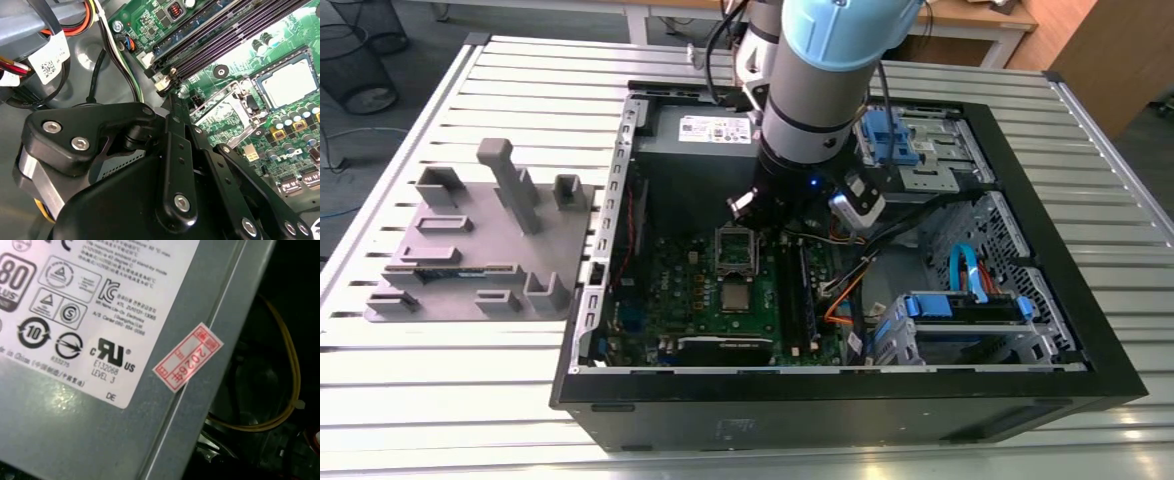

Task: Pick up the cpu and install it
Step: 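Close the cpu cover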

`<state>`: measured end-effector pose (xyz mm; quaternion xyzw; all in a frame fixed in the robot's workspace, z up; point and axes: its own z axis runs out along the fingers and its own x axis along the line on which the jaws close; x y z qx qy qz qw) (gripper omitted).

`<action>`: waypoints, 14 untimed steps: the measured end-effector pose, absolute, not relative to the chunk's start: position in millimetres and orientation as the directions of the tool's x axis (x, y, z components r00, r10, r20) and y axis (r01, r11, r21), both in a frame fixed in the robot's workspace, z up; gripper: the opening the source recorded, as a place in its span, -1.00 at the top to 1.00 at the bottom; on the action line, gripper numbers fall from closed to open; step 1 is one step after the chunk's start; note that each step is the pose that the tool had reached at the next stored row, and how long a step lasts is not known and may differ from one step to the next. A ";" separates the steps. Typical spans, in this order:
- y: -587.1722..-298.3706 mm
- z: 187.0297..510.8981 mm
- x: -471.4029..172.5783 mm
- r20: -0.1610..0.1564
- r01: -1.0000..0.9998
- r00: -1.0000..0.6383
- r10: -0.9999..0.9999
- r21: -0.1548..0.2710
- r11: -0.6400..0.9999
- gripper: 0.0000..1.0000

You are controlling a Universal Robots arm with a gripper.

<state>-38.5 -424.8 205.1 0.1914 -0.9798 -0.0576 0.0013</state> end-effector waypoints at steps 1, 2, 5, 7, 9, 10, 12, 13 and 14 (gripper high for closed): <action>-424.6 204.8 -38.5 -0.019 -0.375 -0.927 -0.375 0.113 0.920 0.79; -424.6 204.7 -38.5 -0.019 -0.375 -0.927 -0.375 0.113 0.920 0.79; -424.5 204.0 -38.5 -0.019 -0.375 -0.927 -0.375 0.113 0.920 0.79; -424.5 203.5 -38.7 -0.019 -0.375 -0.927 -0.375 0.113 0.920 0.79; -424.5 203.1 -39.2 -0.019 -0.375 -0.927 -0.375 0.113 0.920 0.79; -424.5 203.1 -39.5 -0.019 -0.375 -0.927 -0.375 0.113 0.920 0.79; -424.5 203.0 -40.4 -0.019 -0.375 -0.927 -0.375 0.113 0.920 0.79; -424.4 202.9 -40.6 -0.019 -0.375 -0.927 -0.375 0.113 0.920 0.79; -424.5 202.9 -40.7 -0.019 -0.375 -0.927 -0.375 0.113 0.920 0.79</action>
